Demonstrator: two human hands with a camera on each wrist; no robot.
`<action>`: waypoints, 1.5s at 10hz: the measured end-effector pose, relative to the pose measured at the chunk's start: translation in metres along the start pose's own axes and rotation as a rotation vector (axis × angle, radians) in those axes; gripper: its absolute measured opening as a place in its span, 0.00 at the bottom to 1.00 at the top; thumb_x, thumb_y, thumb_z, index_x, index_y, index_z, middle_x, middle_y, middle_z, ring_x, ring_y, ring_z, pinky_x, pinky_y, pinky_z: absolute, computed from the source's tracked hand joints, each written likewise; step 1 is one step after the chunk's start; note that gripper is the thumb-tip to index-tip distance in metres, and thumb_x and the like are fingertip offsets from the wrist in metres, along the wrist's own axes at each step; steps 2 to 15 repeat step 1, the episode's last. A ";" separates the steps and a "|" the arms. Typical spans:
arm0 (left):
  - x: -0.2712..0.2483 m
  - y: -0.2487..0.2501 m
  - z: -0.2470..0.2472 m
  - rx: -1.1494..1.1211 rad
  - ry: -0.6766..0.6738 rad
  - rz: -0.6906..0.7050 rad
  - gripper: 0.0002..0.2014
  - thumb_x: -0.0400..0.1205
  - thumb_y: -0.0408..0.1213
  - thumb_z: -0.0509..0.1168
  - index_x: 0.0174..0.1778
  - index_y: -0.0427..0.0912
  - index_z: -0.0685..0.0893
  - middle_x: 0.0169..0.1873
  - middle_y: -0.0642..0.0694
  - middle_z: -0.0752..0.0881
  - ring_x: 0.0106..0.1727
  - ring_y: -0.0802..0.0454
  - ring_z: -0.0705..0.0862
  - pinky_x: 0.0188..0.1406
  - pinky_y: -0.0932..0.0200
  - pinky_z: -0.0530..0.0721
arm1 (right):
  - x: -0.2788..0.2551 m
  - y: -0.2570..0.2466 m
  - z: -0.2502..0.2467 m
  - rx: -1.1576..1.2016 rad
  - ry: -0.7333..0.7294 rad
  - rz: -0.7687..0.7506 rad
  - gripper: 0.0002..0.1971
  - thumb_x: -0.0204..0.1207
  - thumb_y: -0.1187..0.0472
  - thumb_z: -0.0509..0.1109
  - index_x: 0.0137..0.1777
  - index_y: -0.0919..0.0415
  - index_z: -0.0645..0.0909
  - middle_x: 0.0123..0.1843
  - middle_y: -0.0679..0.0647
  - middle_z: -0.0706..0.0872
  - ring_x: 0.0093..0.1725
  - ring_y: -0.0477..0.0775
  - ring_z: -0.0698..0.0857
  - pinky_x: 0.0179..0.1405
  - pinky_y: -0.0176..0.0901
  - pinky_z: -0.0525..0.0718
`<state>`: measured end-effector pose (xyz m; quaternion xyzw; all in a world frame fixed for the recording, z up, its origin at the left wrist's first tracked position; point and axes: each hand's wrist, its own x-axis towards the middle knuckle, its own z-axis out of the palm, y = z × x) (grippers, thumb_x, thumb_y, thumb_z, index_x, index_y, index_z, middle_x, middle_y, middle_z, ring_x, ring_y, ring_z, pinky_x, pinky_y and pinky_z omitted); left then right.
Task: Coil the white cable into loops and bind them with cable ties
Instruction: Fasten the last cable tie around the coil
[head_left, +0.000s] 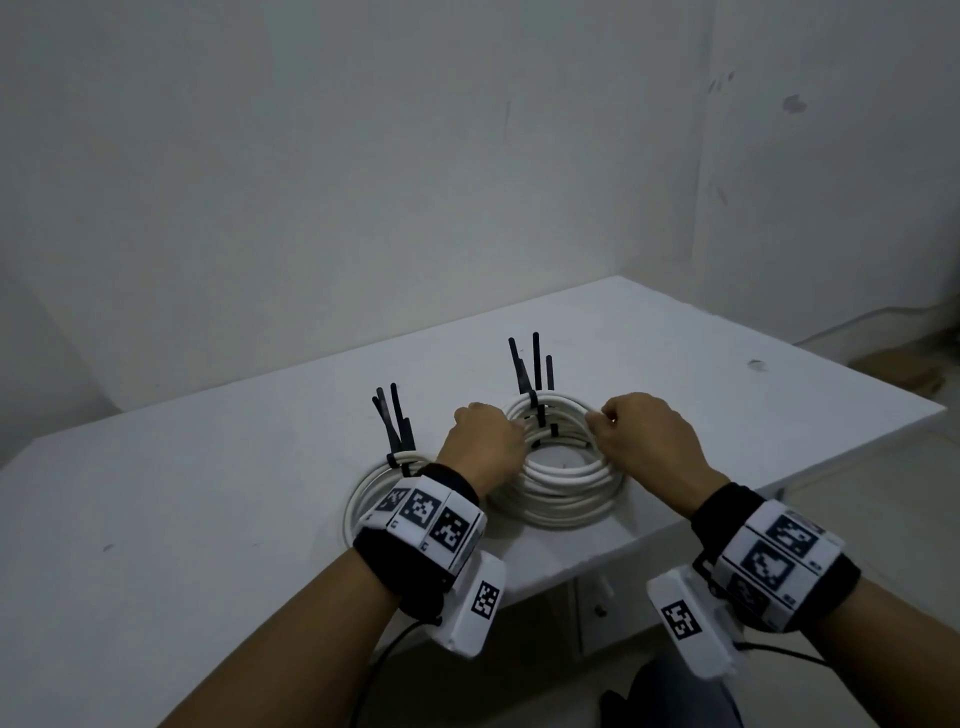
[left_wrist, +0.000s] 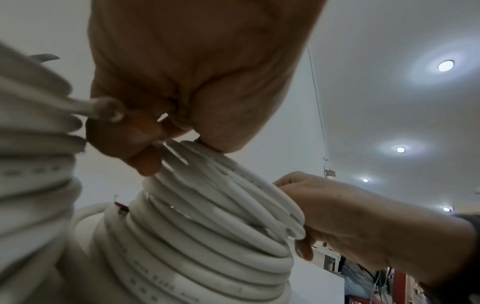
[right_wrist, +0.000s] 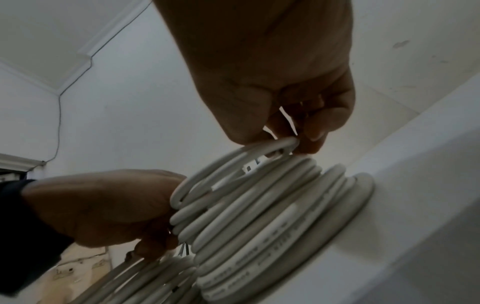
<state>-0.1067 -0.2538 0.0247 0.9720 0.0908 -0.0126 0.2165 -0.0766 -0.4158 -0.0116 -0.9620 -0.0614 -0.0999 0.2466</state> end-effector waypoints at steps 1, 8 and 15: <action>-0.004 0.001 -0.001 -0.086 0.061 -0.023 0.34 0.86 0.52 0.57 0.79 0.30 0.58 0.75 0.31 0.65 0.72 0.35 0.73 0.65 0.49 0.73 | 0.002 -0.002 -0.005 -0.021 0.022 0.013 0.23 0.82 0.41 0.57 0.49 0.62 0.81 0.46 0.56 0.85 0.47 0.59 0.83 0.39 0.45 0.75; -0.004 0.001 -0.001 -0.086 0.061 -0.023 0.34 0.86 0.52 0.57 0.79 0.30 0.58 0.75 0.31 0.65 0.72 0.35 0.73 0.65 0.49 0.73 | 0.002 -0.002 -0.005 -0.021 0.022 0.013 0.23 0.82 0.41 0.57 0.49 0.62 0.81 0.46 0.56 0.85 0.47 0.59 0.83 0.39 0.45 0.75; -0.004 0.001 -0.001 -0.086 0.061 -0.023 0.34 0.86 0.52 0.57 0.79 0.30 0.58 0.75 0.31 0.65 0.72 0.35 0.73 0.65 0.49 0.73 | 0.002 -0.002 -0.005 -0.021 0.022 0.013 0.23 0.82 0.41 0.57 0.49 0.62 0.81 0.46 0.56 0.85 0.47 0.59 0.83 0.39 0.45 0.75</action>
